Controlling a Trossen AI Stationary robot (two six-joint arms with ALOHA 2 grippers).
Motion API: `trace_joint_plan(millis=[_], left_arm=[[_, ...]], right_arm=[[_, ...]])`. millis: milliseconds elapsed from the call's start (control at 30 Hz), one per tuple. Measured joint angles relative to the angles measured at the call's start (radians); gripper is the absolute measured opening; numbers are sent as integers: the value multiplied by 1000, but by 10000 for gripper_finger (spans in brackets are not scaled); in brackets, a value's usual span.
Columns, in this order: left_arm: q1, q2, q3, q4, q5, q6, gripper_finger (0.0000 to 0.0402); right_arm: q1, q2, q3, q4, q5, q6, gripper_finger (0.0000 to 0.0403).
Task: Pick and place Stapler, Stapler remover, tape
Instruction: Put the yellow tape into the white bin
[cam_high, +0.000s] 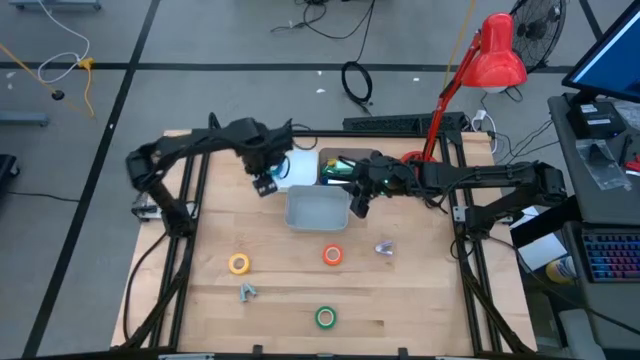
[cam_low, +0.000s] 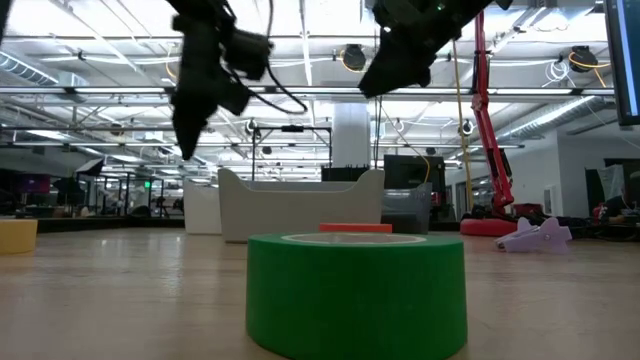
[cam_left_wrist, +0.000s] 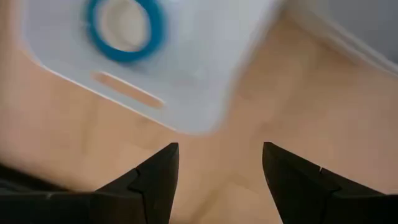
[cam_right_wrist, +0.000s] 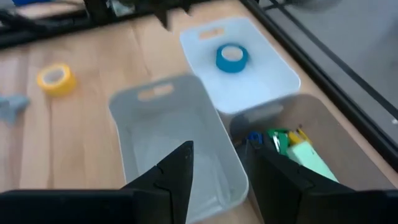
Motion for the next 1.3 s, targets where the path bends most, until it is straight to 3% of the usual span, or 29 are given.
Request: trace_joint_plan(millis=[167,367,500,867,1067,1300], left_arm=[[-92,-205,-167,77,99,-140,232],[-230,-418,-351,120,103,-447,232],[-359,-486,-437,136,104,-633,232],[-699,-457,-530,338,50,-862,232],[-786,-405,-571,337,70,-936,232],[-813,-349,-632,348,77,-985,232]], right_arm=[[-3,0,0,-80,0,-26,139],[-20,-9,-1,-165,-3,-77,139],[-35,-50,-49,-169,-4,-98,139],[-57,-304,-305,-61,-64,-11,139],[-57,-445,-416,24,-81,51,139],[-57,-519,-445,33,-82,60,139]])
